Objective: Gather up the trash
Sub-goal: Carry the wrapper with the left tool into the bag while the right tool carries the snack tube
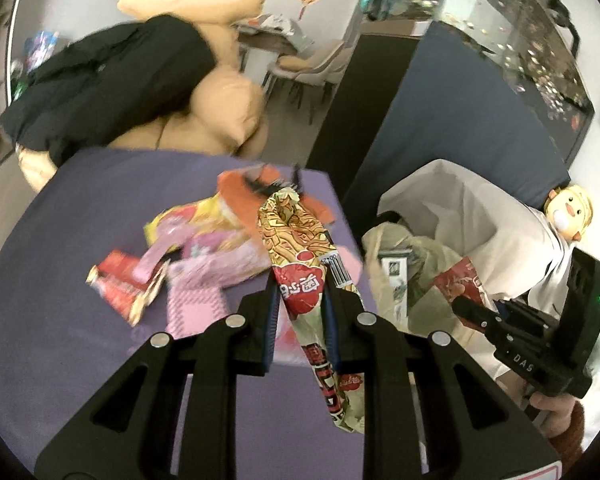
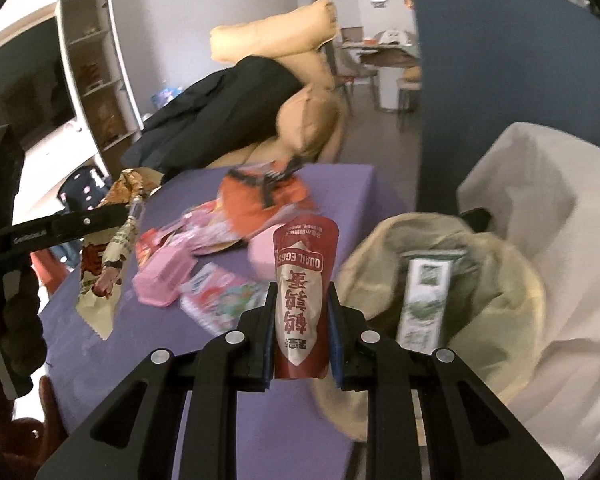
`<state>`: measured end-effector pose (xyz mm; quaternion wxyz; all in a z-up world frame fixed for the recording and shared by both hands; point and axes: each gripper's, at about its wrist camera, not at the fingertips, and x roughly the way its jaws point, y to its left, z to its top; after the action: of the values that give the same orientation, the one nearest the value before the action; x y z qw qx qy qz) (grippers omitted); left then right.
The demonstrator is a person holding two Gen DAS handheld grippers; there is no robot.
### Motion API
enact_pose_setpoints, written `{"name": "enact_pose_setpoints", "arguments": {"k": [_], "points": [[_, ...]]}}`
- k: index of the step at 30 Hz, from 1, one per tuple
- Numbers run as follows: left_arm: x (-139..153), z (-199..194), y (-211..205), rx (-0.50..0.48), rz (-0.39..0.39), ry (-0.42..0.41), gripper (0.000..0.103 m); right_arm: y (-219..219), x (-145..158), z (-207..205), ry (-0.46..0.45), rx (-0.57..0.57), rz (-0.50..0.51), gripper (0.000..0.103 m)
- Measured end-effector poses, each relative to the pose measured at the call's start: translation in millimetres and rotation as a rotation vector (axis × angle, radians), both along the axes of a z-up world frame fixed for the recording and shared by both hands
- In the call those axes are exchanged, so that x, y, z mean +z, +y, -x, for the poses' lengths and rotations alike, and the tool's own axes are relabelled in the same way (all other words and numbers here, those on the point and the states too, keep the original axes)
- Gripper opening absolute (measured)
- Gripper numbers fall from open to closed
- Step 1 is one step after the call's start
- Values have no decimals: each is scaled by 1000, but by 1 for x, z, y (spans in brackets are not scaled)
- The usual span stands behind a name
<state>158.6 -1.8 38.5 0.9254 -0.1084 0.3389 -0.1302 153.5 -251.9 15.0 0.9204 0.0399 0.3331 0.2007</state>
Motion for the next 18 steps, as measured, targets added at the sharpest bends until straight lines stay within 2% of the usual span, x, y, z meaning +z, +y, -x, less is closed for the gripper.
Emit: {"name": "enact_pose_setpoints", "arguments": {"k": [3, 7, 14, 18], "points": [[5, -7, -24, -31, -21, -38, 19, -20, 5, -8, -19, -37, 11, 21], [6, -19, -51, -69, -26, -40, 19, -41, 4, -19, -19, -66, 17, 21], [-4, -39, -84, -113, -23, -27, 19, -68, 2, -27, -36, -123, 43, 21], [-10, -43, -103, -159, -18, -62, 19, -83, -2, -28, -27, -163, 25, 21]]}}
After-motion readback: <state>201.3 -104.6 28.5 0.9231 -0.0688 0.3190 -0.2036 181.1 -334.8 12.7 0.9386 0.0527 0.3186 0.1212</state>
